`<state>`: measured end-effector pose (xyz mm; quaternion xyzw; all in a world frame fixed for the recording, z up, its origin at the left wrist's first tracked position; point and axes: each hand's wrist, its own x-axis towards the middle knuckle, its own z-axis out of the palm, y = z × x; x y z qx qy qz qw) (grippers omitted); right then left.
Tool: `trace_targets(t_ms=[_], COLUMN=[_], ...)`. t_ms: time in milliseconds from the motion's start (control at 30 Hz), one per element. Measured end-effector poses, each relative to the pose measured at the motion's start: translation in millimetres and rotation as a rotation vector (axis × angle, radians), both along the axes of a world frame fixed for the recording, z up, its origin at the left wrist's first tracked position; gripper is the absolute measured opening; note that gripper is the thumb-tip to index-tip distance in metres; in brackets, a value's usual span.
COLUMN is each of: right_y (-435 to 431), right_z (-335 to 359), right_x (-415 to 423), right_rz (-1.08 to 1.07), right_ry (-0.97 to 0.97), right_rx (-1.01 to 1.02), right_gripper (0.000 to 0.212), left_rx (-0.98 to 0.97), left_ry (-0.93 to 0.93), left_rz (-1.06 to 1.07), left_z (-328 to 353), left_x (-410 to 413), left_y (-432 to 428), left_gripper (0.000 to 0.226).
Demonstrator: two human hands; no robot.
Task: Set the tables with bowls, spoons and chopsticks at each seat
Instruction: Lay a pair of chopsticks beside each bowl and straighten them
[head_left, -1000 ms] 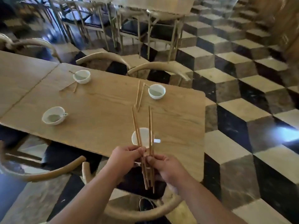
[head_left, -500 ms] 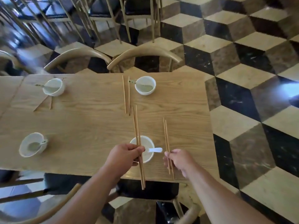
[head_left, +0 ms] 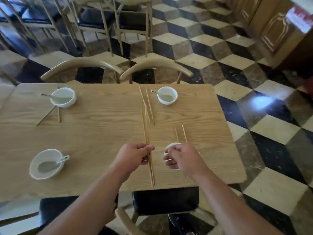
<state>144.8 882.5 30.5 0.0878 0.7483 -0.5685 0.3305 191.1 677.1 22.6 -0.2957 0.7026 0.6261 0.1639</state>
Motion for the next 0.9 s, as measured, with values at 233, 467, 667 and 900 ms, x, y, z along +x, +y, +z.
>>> trace_targets(t_ms=[233,467,667,900], right_y=[-175,-251,-276,-326], right_z=[23,-12,-74,-139], right_x=[112,137,125,94], right_rz=[0.134,0.142,0.143,0.263], right_ry=[-0.233,-0.265,-0.291,-0.224], right_rx=[-0.129,-0.138,-0.023,0.186], right_gripper=[0.013,0.013,0.01,0.02], left_rx=[-0.02,-0.03,-0.07,-0.305], left_ry=[-0.002,0.027,-0.088,-0.226], left_rz=[-0.006,-0.025,-0.045,0.052], left_z=[10,-23,-73,-139], left_x=[80,108,136,186], left_y=[-154,-212,-236,-257], left_gripper=[0.021,0.027,0.018,0.027])
